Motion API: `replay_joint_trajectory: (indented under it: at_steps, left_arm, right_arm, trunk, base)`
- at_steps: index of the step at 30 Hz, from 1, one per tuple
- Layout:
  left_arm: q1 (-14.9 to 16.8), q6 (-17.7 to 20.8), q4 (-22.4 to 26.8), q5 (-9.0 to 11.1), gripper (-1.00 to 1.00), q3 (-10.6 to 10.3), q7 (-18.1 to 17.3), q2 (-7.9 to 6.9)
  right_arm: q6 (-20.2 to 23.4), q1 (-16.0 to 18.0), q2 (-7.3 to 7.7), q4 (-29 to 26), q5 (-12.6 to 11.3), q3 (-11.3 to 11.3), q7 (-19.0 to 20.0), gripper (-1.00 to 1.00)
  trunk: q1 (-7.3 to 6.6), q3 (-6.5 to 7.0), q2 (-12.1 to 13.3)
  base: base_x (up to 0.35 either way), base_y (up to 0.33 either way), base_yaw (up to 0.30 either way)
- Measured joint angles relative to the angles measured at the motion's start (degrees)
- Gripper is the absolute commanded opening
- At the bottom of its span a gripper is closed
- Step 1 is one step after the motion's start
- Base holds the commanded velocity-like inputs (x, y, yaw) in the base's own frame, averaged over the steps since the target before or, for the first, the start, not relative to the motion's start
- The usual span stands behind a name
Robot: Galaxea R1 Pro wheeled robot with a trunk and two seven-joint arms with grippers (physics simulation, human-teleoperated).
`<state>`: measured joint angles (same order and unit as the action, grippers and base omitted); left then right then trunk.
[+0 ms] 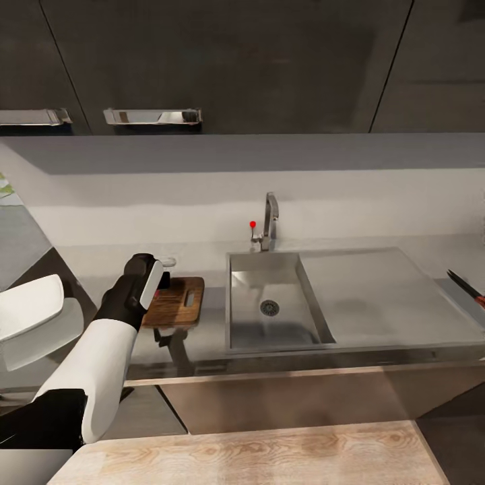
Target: In the kitchen, take the Vidalia onion out of the sink, dice it on the chopping board with the paring knife, put the diced onion into the bowl on the countertop, then place both the paring knife and the chopping board into the sink.
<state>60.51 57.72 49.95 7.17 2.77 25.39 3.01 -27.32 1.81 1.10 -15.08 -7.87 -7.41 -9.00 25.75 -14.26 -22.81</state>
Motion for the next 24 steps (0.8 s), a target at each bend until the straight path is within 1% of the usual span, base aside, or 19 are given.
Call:
replay_joint_trajectory:
  at_steps: [24]
  left_arm:
    - [0.0,-0.1,-1.5,0.0,-1.0,-0.1,0.0,0.1]
  right_arm:
    - [0.0,0.0,0.28,0.2,0.2,-0.4,0.2,1.0]
  trunk:
    - [0.0,0.0,0.0]
  base:
    - [0.0,0.0,0.0]
